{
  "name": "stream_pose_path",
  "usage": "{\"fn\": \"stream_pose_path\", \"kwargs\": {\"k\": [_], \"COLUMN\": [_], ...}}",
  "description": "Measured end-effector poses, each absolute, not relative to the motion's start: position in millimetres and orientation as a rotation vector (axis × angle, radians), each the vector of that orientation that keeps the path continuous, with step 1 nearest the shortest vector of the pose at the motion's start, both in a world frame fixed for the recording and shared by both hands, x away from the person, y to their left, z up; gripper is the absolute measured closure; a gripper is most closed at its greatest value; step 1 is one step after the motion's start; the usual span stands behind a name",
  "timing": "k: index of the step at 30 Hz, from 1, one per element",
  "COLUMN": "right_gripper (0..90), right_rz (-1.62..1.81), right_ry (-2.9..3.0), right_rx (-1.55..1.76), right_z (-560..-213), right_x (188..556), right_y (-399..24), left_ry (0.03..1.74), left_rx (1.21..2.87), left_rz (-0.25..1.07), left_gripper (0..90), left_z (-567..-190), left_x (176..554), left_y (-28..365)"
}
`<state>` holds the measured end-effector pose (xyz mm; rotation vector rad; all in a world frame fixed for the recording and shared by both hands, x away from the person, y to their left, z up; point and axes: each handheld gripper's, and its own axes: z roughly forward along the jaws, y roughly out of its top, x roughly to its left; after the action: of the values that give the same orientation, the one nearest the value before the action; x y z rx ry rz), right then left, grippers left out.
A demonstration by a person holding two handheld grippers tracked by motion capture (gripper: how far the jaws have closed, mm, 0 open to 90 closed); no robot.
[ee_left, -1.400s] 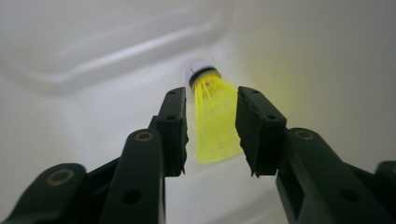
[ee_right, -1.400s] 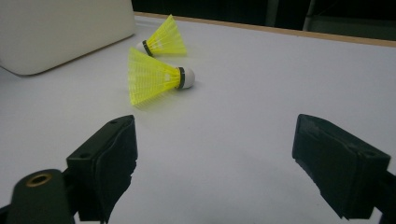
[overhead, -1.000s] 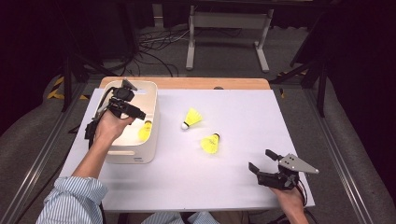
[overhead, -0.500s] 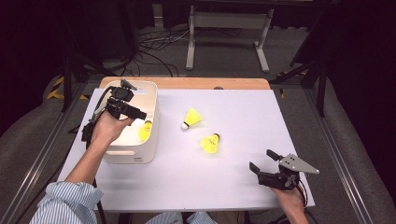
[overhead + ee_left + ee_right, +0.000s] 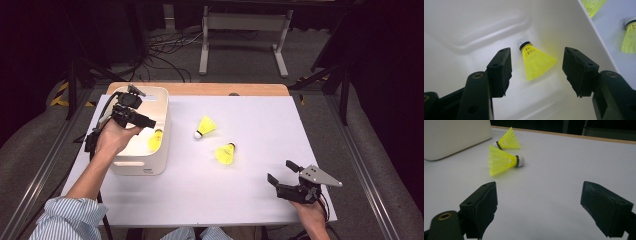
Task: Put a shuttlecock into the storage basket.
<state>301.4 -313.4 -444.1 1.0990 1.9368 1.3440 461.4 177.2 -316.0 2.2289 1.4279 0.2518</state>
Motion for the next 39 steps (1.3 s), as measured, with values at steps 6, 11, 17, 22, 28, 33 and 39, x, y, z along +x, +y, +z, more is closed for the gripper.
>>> {"fn": "stream_pose_path", "kwargs": {"k": [6,11,17,22,28,33,39], "right_gripper": [14.3,14.3,14.3,14.3,14.4,14.4,14.4], "right_rz": [1.341,1.341,1.343,1.346,1.349,1.351,1.354], "right_ry": [1.939,1.937,1.939,1.937,1.939,1.944,1.947], "right_rx": [1.099,1.099,1.094,1.1,1.096,1.088,1.086], "right_z": [-444.4,-444.5,-444.2,-444.6,-444.5,-444.4,-444.6], "right_x": [301.5,301.4,302.0,302.2,301.8,301.6,302.3], "right_y": [-313.6,-314.1,-313.4,-314.1,-314.3,-314.2,-313.8], "left_ry": [1.414,1.406,1.374,1.354,1.332,1.33,1.305], "left_rx": [2.238,2.24,2.227,2.203,2.205,2.193,2.187], "left_rz": [0.244,0.239,0.238,0.232,0.223,0.212,0.21], "left_gripper": [40.1,40.0,40.2,40.1,40.0,40.0,39.7], "left_z": [-315.6,-314.6,-307.8,-302.3,-299.9,-298.0,-291.8], "left_x": [461.1,459.5,455.4,453.3,451.5,451.5,450.0], "left_y": [172.3,168.8,165.9,160.6,154.5,151.3,145.2]}}
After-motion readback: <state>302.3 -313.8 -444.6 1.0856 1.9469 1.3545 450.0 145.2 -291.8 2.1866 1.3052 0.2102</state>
